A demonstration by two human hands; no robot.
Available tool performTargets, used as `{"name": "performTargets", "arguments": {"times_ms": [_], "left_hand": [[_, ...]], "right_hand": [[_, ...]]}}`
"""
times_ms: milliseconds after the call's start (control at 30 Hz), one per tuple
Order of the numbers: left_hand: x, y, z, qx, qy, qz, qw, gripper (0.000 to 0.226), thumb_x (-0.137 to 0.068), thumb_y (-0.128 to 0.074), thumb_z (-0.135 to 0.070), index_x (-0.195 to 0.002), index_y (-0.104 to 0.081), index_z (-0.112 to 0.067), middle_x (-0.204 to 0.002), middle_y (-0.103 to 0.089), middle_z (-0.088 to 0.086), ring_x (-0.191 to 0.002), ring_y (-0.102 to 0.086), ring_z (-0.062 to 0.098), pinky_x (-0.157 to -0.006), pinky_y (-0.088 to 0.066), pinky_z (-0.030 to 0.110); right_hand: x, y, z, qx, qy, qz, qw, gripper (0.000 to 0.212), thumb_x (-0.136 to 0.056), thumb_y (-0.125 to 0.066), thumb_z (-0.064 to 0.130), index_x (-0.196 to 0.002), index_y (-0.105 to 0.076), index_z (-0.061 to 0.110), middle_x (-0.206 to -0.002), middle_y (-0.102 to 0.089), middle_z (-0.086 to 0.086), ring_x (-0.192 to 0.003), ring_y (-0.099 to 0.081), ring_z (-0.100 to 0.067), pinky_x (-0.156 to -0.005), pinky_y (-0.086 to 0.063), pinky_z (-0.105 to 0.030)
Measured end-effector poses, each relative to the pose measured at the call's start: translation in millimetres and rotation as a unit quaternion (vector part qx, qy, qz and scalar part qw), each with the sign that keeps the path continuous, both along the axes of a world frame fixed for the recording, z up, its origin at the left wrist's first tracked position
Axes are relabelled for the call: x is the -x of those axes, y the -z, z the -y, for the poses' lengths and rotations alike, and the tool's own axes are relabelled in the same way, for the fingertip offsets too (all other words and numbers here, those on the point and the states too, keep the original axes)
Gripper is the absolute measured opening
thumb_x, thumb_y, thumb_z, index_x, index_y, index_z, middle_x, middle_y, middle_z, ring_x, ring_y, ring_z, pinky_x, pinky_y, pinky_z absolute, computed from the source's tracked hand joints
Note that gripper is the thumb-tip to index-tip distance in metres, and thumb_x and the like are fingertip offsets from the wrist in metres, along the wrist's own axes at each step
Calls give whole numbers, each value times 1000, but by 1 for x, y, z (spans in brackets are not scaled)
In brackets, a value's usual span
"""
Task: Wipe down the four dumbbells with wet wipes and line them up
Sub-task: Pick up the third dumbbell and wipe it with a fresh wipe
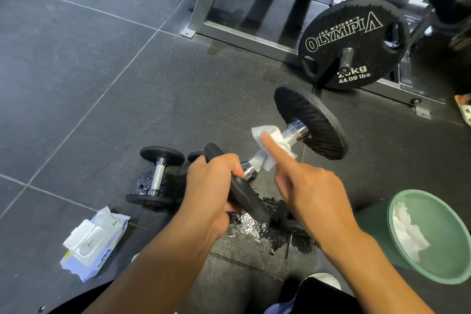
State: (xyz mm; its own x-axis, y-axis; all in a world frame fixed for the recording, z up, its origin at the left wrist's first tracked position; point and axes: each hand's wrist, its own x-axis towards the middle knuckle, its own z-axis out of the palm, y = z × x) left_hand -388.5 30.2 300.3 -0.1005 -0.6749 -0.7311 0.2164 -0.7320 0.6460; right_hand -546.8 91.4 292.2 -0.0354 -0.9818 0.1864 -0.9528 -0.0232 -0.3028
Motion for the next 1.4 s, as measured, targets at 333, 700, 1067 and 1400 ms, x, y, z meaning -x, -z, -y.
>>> {"name": "performTargets", "arguments": {"times_ms": [333, 700, 1067, 1400], "left_hand": [[-5, -2, 1, 1, 0, 8, 1000, 30, -72, -60, 5, -100, -60, -5, -90, -60, 17, -82, -64, 34, -64, -63, 56], [-4, -5, 3, -8, -2, 1, 1000, 37, -73, -60, 5, -109, -62, 0, -86, -63, 16, -83, -65, 34, -75, -56, 75], [-5, -7, 2, -17, -7, 0, 1000, 45, -73, -59, 6, -119, -61, 5, -92, -62, 19, -84, -66, 36, -72, -59, 71], [-5, -7, 2, -17, -9, 0, 1000, 46, -72, -60, 6, -119, -62, 6, -91, -64, 19, -83, -67, 36, -71, -59, 72]], "right_hand": [[21, -4, 3, 38, 89, 52, 994, 47, -97, -58, 25, -143, -61, 37, -52, -34, 15, -41, -42, -22, -50, -38, -32], [0, -3, -3, -77, 71, 333, 937, 36, -100, -61, 24, -120, -71, 53, -58, -59, 13, -48, -39, -9, -50, -37, -27], [-6, 12, -7, -28, 3, 4, 1000, 60, -93, -64, 27, -148, -52, 44, -51, -45, 3, -42, -34, -22, -42, -35, -31], [-2, 11, -6, -55, 1, 56, 997, 64, -95, -63, 20, -148, -48, 51, -52, -46, 4, -43, -43, -20, -44, -46, -39]]}}
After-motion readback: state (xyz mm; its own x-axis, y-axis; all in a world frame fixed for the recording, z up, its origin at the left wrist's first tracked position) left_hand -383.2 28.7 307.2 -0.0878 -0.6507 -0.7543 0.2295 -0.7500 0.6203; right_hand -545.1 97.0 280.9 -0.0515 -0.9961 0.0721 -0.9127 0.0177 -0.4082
